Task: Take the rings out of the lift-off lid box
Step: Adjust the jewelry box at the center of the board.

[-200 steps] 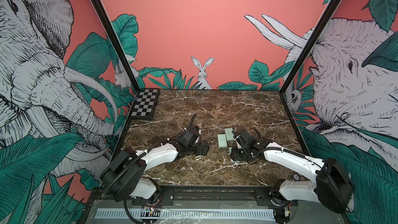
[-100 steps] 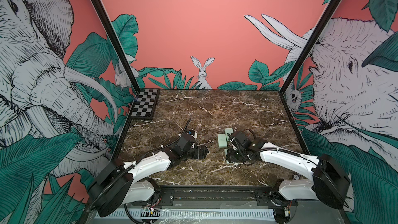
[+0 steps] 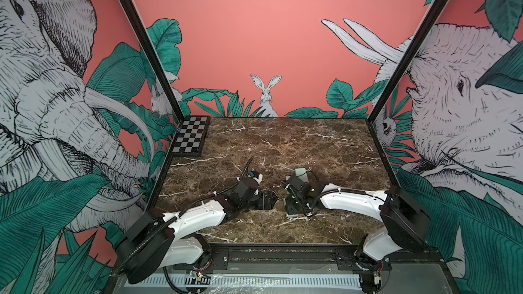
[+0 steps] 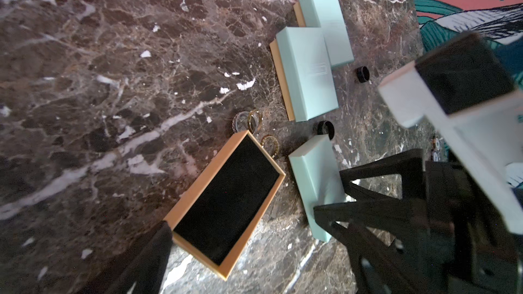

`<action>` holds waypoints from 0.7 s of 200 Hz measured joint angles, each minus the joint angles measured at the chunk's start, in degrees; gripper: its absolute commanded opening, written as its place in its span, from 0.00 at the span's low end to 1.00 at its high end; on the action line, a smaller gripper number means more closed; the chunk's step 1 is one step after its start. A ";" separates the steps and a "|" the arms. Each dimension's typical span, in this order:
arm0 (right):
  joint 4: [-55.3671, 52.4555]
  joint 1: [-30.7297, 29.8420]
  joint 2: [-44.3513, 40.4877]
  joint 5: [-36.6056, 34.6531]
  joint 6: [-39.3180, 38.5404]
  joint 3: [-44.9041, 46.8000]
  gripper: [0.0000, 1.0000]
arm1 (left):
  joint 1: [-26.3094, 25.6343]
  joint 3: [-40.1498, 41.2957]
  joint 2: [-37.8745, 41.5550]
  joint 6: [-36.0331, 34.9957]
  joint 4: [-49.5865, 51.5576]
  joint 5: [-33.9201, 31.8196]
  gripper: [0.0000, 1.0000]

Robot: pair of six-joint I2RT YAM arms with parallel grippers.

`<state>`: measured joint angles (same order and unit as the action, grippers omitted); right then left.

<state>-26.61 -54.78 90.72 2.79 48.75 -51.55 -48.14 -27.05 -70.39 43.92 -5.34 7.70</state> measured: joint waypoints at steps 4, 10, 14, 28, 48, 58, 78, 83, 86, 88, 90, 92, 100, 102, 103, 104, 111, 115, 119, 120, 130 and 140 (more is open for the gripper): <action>0.00 -0.07 0.39 -0.24 0.04 -0.63 0.44 | -0.02 0.13 0.00 0.04 -0.26 0.00 0.97; 0.09 -0.17 0.98 -0.46 0.13 -1.49 0.43 | -0.04 0.24 0.00 0.07 -0.59 0.00 0.97; 0.22 -0.31 1.40 -0.70 0.15 -2.08 0.40 | -0.04 0.28 -0.04 0.09 -0.72 -0.02 0.97; 0.79 -0.37 2.80 -1.03 0.48 -3.72 0.40 | -0.09 0.61 -0.11 0.28 -1.57 -0.04 0.97; 0.74 -0.48 4.61 -1.81 0.85 -5.03 0.40 | -0.11 1.16 -0.09 0.74 -2.86 -0.42 0.97; 0.63 -0.55 5.81 -1.97 0.98 -5.68 0.40 | -0.20 1.31 -0.09 0.98 -3.26 -0.70 0.97; 0.28 -0.70 7.56 -2.36 1.20 -6.97 0.40 | -0.35 1.77 -0.02 1.66 -4.28 -1.22 0.97; 0.46 -0.70 7.72 -2.34 1.27 -7.17 0.40 | -0.42 2.01 0.02 2.03 -4.59 -1.18 0.97; 0.48 -0.70 7.87 -2.34 1.29 -7.37 0.40 | -0.48 2.16 0.02 2.21 -4.72 -1.16 0.97; 0.50 -0.70 7.93 -2.36 1.29 -7.48 0.40 | -0.59 2.32 0.02 2.43 -4.83 -1.27 0.97; 0.55 -0.72 7.98 -2.36 1.31 -7.52 0.40 | -0.66 2.49 0.02 2.56 -5.01 -1.38 0.97; 0.59 -0.72 8.04 -2.36 1.33 -7.56 0.40 | -0.68 2.60 0.02 2.62 -5.09 -1.40 0.97; 0.57 -0.72 8.24 -2.36 1.46 -7.78 0.40 | -0.90 3.19 0.20 3.15 -5.90 -1.70 0.97; 0.57 -0.74 8.26 -2.40 1.53 -7.80 0.40 | -0.98 3.28 0.28 3.28 -6.08 -1.81 0.97; 0.57 -0.74 8.26 -2.40 1.57 -7.82 0.40 | -1.01 3.37 0.35 3.37 -6.16 -1.92 0.97; 0.57 -0.74 8.28 -2.38 1.57 -7.82 0.40 | -1.01 3.41 0.37 3.43 -6.21 -1.95 0.97; 0.63 -0.72 8.28 -2.58 1.75 -7.87 0.40 | -1.33 3.89 0.68 3.98 -6.82 -2.21 0.97; 0.68 -0.72 8.28 -2.64 1.88 -7.89 0.41 | -1.55 4.13 0.90 4.26 -7.02 -2.23 0.97; 0.70 -0.74 8.28 -2.78 1.97 -7.89 0.41 | -1.81 4.35 1.09 4.55 -7.08 -2.45 0.97; 0.68 -0.72 8.28 -2.82 2.01 -7.91 0.41 | -1.86 4.37 1.14 4.59 -7.06 -2.45 0.97; 0.68 -0.74 8.35 -3.10 2.12 -8.17 0.41 | -2.67 5.07 1.51 5.29 -7.02 -2.73 0.97; 0.79 -0.74 8.46 -3.32 2.14 -8.66 0.41 | -3.34 5.84 1.95 5.97 -6.97 -2.84 0.97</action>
<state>-25.82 -55.53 99.18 -0.54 50.89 -60.20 -51.48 -21.21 -68.45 49.89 -12.32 4.86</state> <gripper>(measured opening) 0.485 0.973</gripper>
